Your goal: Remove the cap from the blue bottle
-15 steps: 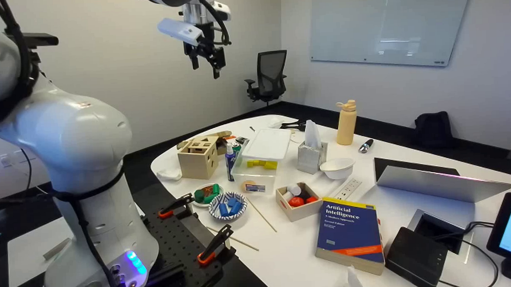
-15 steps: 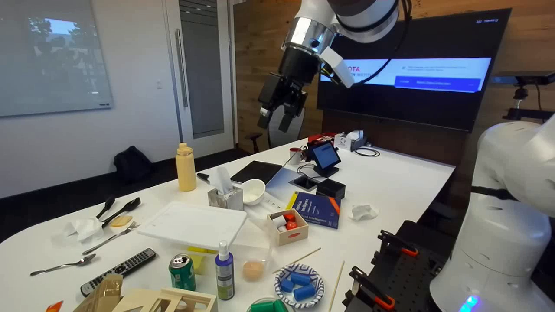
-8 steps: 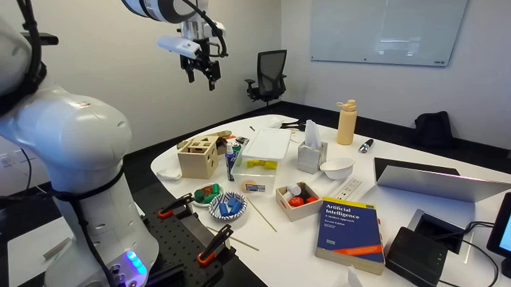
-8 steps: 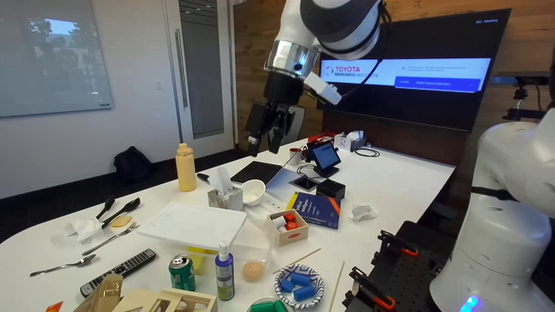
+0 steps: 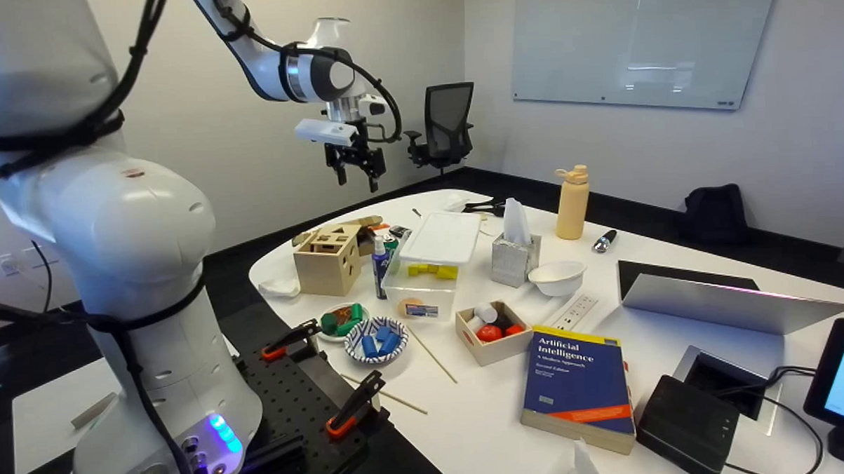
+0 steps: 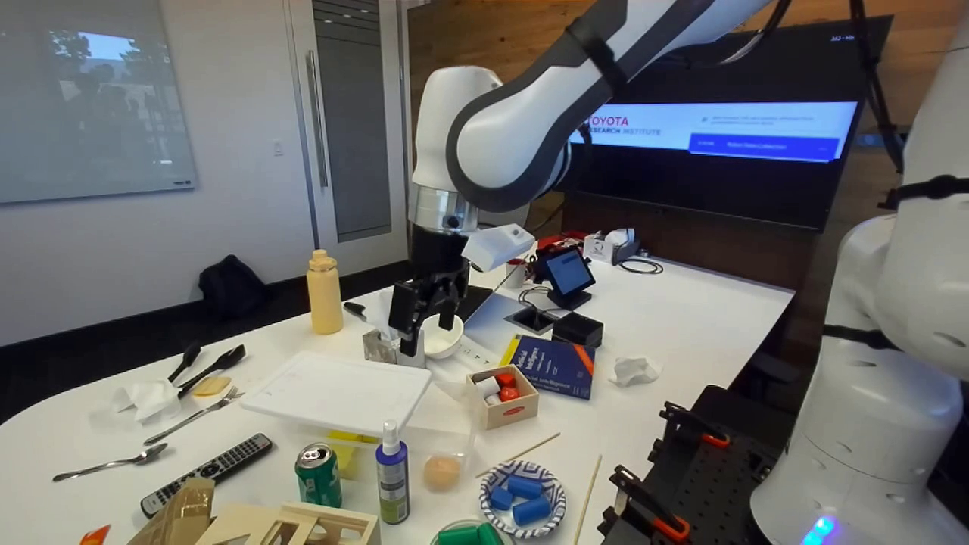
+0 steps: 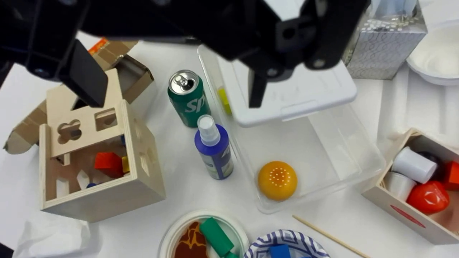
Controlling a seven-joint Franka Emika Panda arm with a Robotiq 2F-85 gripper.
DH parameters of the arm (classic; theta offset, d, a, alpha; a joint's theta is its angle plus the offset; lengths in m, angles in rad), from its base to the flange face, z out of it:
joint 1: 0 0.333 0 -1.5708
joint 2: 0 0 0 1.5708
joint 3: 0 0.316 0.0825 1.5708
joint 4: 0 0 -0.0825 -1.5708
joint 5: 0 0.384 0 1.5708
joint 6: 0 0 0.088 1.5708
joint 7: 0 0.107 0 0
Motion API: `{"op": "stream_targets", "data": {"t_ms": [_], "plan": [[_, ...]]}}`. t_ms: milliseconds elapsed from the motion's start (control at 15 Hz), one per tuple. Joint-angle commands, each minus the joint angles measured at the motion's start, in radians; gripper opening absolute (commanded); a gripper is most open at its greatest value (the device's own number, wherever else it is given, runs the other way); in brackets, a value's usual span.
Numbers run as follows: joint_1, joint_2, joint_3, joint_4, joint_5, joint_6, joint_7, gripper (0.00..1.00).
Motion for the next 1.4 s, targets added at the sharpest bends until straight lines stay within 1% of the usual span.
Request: {"op": "stream_targets", "data": {"t_ms": [0,133,267,400,467,600,733,1067,1333], "plan": [[-0.007,0.112,-0.001,0.062,-0.026,0.019,0.049,1.0],[-0.004,0.15,-0.004,0.064,-0.034,0.039,0.069,1.0],[0.009,0.183,-0.014,0.059,-0.086,0.086,0.13,1.0],[0.036,0.213,-0.032,0.062,-0.2,0.135,0.231,1.0],[0.057,0.231,-0.046,0.07,-0.272,0.15,0.293,1.0],[0.1,0.27,-0.073,0.093,-0.377,0.165,0.388,1.0],[0.142,0.308,-0.095,0.123,-0.447,0.158,0.46,1.0],[0.202,0.387,-0.134,0.182,-0.476,0.163,0.514,1.0],[0.213,0.443,-0.165,0.214,-0.452,0.184,0.507,1.0]]}}
